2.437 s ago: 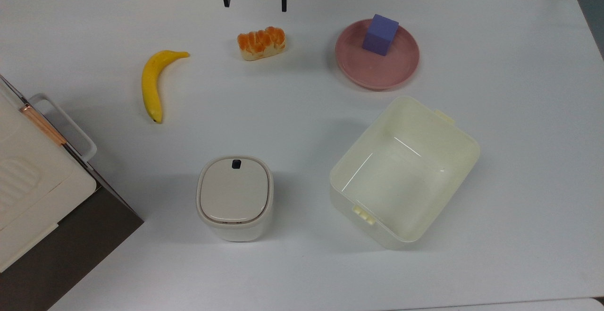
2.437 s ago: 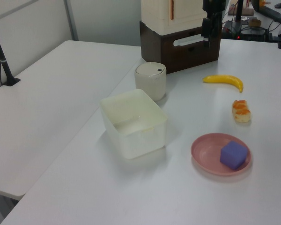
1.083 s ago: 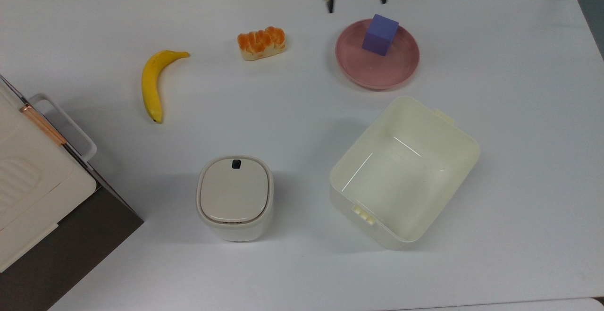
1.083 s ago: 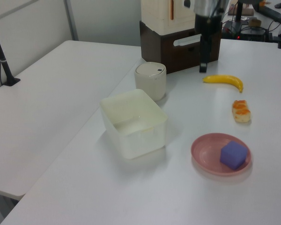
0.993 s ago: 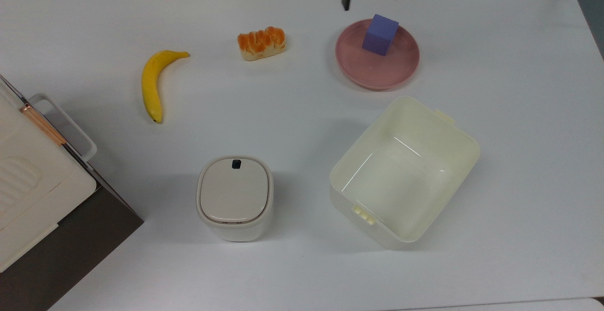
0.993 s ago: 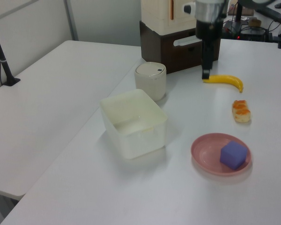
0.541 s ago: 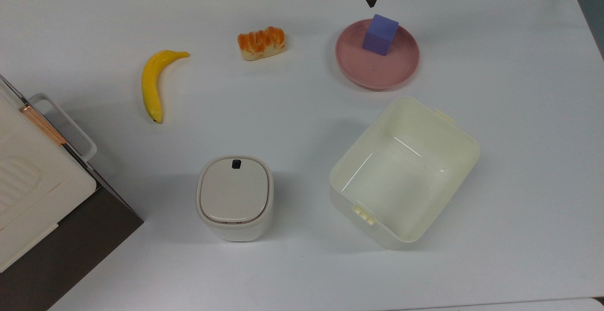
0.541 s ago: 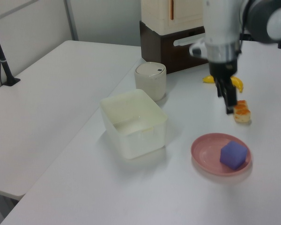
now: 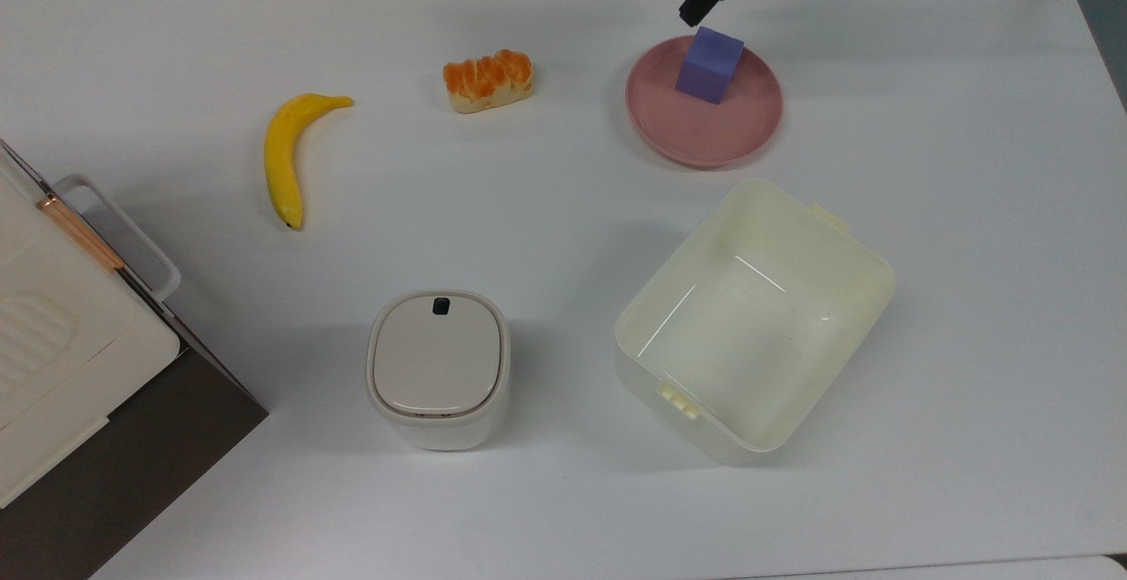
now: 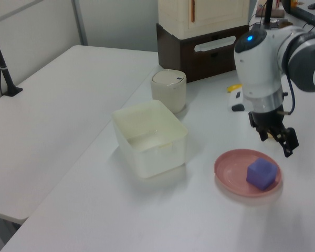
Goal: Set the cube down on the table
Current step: 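Lower the gripper and close it on the purple cube, then lift the purple cube off the plate and carry it toward the banana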
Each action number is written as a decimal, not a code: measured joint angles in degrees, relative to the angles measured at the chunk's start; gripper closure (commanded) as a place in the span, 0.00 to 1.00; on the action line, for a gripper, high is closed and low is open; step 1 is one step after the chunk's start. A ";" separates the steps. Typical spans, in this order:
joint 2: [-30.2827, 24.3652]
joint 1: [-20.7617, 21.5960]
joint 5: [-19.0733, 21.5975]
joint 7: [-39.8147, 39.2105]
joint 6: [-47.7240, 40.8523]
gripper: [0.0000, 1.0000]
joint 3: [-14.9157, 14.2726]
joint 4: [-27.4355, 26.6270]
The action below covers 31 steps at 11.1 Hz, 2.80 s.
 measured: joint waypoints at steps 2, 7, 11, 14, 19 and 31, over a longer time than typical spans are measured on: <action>1.24 0.11 -0.06 -0.29 2.27 0.00 0.00 -0.78; 7.80 0.11 -4.50 -0.38 8.96 0.47 -0.03 -1.03; 7.99 0.11 -5.26 -0.38 9.08 0.73 -0.05 -0.73; 7.28 -0.03 -5.26 -0.37 5.54 0.73 -0.20 0.37; 4.45 -8.16 -5.21 3.23 2.51 0.72 -1.42 4.88; 11.06 -29.87 -3.84 13.96 16.20 0.00 -1.70 9.34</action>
